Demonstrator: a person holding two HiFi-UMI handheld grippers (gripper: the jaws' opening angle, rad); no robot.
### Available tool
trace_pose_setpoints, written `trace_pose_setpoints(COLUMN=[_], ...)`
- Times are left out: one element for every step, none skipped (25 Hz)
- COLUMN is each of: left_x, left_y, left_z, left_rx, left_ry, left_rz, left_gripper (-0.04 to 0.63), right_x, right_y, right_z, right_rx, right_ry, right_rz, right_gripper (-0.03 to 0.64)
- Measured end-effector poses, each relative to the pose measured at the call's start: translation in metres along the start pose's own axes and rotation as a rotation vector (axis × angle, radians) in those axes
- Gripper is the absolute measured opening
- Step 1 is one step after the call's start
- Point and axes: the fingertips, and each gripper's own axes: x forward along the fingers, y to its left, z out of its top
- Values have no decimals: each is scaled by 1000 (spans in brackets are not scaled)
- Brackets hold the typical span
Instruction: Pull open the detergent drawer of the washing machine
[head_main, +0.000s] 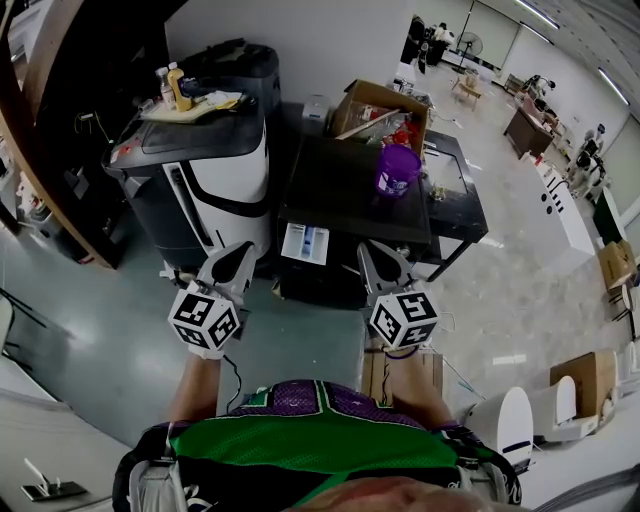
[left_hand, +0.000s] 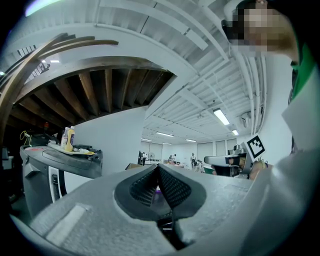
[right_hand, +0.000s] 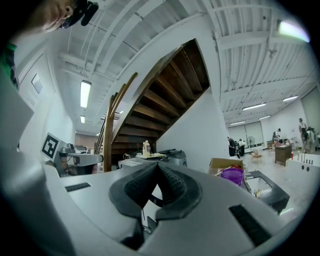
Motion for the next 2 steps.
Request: trace_pose_setpoints(left_x=[-1,-2], left_y=[1,2], left_z=[-1,-2], left_rx=[-2,-4], left_ry=[0,-1], left_rz=[2,3], left_gripper=[15,17], right_x=[1,2], right_y=[1,2], right_z=[-1,-2], right_rx=[-1,-2], right_ry=[1,2], right_rz=[0,0], right_gripper=[2,2])
